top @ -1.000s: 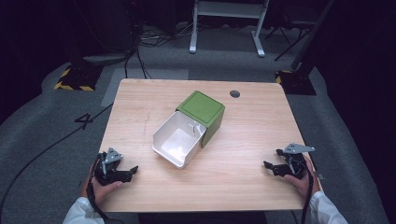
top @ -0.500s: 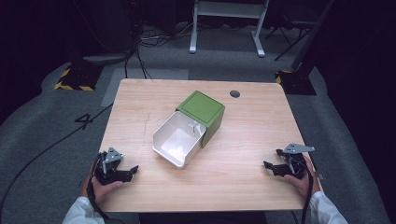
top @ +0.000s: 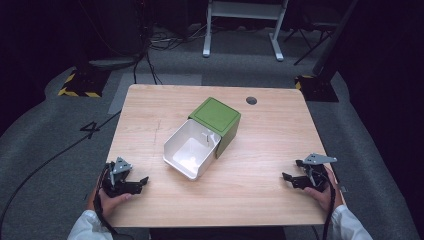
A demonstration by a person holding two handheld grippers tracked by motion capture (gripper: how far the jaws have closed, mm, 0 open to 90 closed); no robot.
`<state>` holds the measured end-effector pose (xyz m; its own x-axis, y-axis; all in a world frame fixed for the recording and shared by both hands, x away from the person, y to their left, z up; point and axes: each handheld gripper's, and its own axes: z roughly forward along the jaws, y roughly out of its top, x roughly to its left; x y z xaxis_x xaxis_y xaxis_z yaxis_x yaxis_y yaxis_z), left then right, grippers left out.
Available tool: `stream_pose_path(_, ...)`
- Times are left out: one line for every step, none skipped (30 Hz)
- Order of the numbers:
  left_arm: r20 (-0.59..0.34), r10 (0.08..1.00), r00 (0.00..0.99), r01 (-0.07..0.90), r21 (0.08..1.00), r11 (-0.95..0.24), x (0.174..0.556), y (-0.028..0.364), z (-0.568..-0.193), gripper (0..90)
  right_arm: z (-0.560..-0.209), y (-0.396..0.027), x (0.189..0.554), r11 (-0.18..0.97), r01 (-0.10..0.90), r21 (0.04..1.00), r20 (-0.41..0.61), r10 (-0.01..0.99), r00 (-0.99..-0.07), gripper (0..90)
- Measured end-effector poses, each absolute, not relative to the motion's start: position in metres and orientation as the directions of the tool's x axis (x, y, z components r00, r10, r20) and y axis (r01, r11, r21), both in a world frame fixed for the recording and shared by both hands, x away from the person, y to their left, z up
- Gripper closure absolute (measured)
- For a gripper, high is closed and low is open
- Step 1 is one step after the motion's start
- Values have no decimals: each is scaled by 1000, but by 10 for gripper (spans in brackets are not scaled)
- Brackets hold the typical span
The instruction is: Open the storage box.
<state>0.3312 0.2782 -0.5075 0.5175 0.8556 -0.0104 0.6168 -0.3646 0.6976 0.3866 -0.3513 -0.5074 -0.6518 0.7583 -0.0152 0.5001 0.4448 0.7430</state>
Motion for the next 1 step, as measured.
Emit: stream_pose_path(-10, 856, 518, 617, 698, -365, 331, 278, -507, 159, -507, -351, 387, 445, 500, 743, -15, 758, -652, 152)
